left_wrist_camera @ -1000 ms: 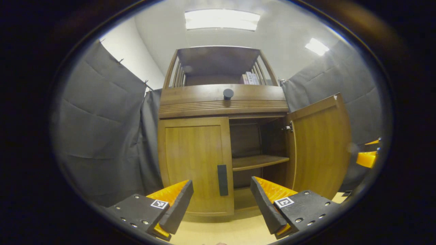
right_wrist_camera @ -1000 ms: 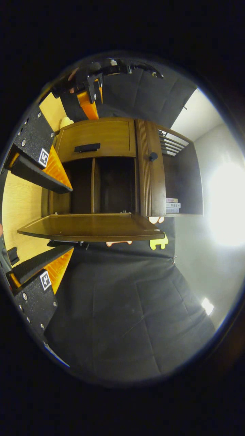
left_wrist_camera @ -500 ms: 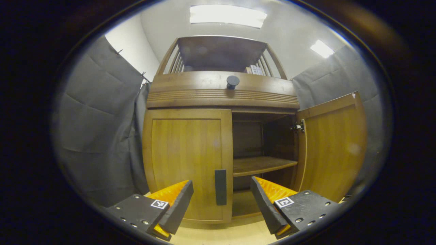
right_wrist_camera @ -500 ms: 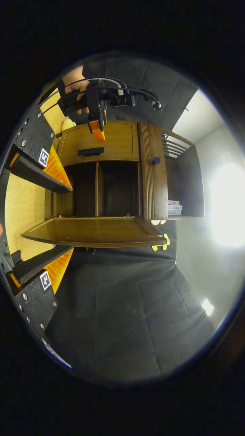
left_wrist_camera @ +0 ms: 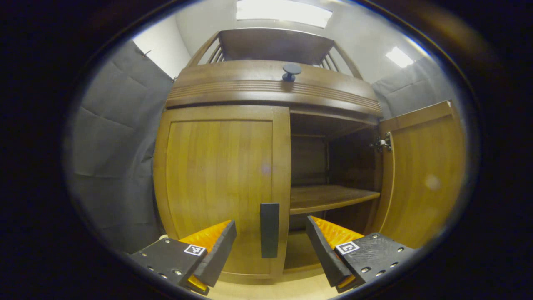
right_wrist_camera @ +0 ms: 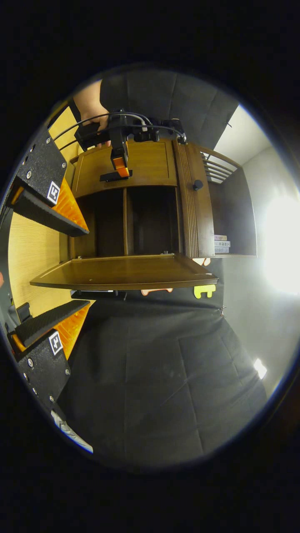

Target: Open the right door of the double-door shoe cabinet with the right hand, and open the left door with the left hand.

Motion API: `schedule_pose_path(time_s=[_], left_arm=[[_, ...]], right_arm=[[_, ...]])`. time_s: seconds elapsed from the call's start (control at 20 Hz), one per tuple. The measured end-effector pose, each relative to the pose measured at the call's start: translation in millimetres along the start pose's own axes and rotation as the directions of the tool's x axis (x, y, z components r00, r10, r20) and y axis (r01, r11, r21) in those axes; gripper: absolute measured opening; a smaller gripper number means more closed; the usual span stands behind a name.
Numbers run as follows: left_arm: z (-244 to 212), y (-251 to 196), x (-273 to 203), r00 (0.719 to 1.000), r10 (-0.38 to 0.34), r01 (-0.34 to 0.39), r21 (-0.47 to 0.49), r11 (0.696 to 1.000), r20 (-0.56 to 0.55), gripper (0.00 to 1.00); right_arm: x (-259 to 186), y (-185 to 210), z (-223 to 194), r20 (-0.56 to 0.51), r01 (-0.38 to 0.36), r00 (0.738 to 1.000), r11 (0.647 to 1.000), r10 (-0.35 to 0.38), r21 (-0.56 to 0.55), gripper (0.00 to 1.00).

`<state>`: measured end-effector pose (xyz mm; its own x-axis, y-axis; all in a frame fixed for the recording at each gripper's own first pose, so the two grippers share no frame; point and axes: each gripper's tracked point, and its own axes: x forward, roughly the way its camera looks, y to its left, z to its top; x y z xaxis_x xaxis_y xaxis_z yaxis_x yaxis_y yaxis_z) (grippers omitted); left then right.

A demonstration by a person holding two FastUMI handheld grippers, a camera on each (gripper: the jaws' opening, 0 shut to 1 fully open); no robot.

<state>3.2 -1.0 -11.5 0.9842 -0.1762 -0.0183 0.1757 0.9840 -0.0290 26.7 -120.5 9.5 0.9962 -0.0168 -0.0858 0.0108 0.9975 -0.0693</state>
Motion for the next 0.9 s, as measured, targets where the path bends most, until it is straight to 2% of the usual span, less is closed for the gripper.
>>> schedule_pose_path(time_s=[0.1, 0.15, 0.2, 0.25, 0.5, 0.7, 0.9], left_arm=[[-4.5, 1.1, 5.1, 1.000, 0.010, -0.010, -0.004, 1.000, -0.017, 0.96], [-6.7, 2.0, 6.0, 1.000, 0.011, -0.011, -0.005, 1.000, -0.023, 0.89], [-6.9, 1.7, 7.9, 1.000, 0.012, -0.012, -0.006, 1.000, -0.026, 1.00], [-8.0, 3.2, 10.0, 0.999, 0.015, -0.015, -0.004, 1.000, -0.029, 1.00], [-25.4, 2.8, 12.7, 0.998, 0.009, -0.008, 0.013, 1.000, -0.058, 0.91], [-38.0, 11.9, 20.8, 0.994, 0.040, -0.037, 0.031, 0.999, -0.099, 0.83], [-48.4, 10.3, 25.4, 0.992, 0.024, -0.021, 0.030, 0.999, -0.121, 0.83]], right_arm=[[2.2, -3.4, -5.3, -0.014, 0.005, 1.000, 1.000, -0.005, 0.002, 0.94], [3.2, -4.9, -8.7, -0.023, 0.007, 1.000, 1.000, -0.007, 0.004, 0.94], [3.9, -6.2, -11.1, -0.032, 0.008, 0.999, 1.000, -0.008, 0.007, 0.94], [4.3, -7.6, -13.8, -0.041, 0.010, 0.999, 1.000, -0.009, 0.010, 0.94], [6.1, -8.8, -21.0, -0.059, 0.016, 0.998, 1.000, -0.015, 0.025, 0.94], [6.7, -7.2, -24.9, -0.066, 0.015, 0.998, 0.999, -0.013, 0.031, 0.94], [7.7, -4.4, -27.7, -0.073, 0.010, 0.997, 1.000, -0.008, 0.027, 0.94]])
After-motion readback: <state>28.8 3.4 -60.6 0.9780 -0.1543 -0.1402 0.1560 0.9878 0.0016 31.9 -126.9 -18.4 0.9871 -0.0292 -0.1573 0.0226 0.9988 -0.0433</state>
